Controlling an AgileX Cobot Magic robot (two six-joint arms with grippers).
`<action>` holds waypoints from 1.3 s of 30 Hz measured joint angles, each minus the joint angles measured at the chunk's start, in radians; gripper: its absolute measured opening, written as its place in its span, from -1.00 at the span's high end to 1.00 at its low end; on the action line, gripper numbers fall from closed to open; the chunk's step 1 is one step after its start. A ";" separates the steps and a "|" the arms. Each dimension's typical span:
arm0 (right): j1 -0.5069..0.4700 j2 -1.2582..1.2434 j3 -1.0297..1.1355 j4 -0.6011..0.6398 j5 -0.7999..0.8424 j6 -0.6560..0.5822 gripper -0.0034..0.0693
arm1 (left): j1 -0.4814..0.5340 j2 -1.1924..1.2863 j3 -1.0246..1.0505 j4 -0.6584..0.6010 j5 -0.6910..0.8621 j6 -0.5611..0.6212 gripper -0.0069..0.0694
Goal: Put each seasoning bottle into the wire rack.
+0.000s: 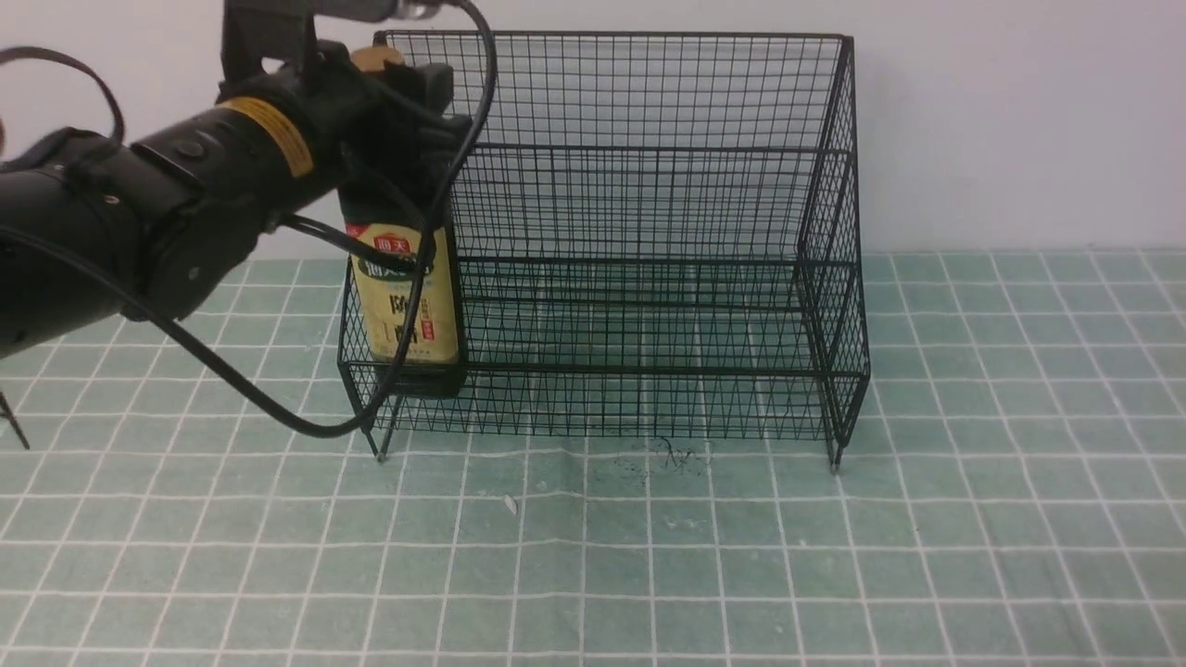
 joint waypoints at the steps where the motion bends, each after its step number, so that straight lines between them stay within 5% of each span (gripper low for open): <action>1: 0.000 0.000 0.000 0.000 0.000 0.005 0.95 | 0.000 0.009 0.000 0.000 0.010 -0.006 0.02; 10: 0.000 0.000 0.000 0.000 0.000 0.010 0.95 | 0.000 0.023 -0.009 0.000 0.033 -0.063 0.01; 19: 0.000 0.000 0.000 0.000 0.000 0.010 0.95 | -0.001 -0.007 -0.015 0.035 0.033 -0.080 -0.41; 30: 0.000 0.000 0.000 0.000 0.000 0.010 0.95 | -0.001 -0.182 -0.015 0.170 0.036 -0.106 -0.41; 34: 0.000 0.000 0.000 0.000 0.000 0.010 0.95 | -0.001 -0.268 -0.016 0.188 0.086 -0.147 -0.33; 39: 0.000 0.000 0.000 0.000 0.000 0.010 0.95 | -0.006 -0.410 -0.016 0.214 0.394 -0.247 0.19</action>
